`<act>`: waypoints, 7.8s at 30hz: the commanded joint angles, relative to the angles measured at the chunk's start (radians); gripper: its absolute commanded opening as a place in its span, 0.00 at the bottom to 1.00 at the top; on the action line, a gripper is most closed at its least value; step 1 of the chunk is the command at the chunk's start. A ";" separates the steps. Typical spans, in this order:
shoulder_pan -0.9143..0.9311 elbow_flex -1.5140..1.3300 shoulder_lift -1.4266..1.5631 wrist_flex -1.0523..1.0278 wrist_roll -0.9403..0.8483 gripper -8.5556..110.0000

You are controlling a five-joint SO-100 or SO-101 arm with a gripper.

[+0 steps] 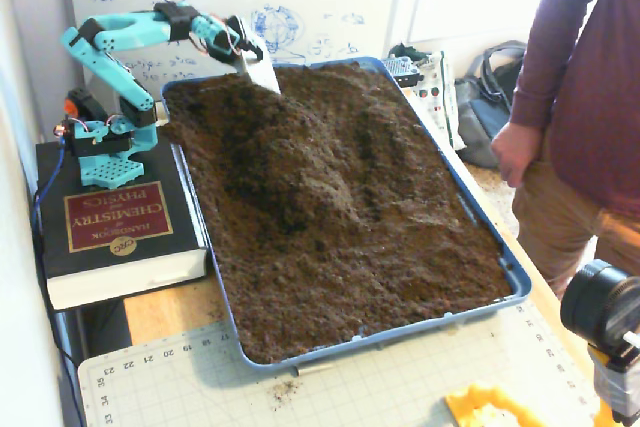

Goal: Build a berm.

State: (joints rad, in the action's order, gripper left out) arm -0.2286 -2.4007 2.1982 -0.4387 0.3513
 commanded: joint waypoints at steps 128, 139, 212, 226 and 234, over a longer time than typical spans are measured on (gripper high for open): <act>0.051 1.756 -1.805 0.256 -0.459 0.07; 0.043 1.173 -1.468 0.256 -0.179 0.07; -0.005 1.220 -1.428 0.272 -0.376 0.07; -0.011 0.790 -1.201 0.308 -0.337 0.07; -0.046 0.724 -1.026 0.063 -0.242 0.07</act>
State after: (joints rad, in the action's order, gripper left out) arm -0.2608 -1.6751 1.0293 -0.2623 0.0828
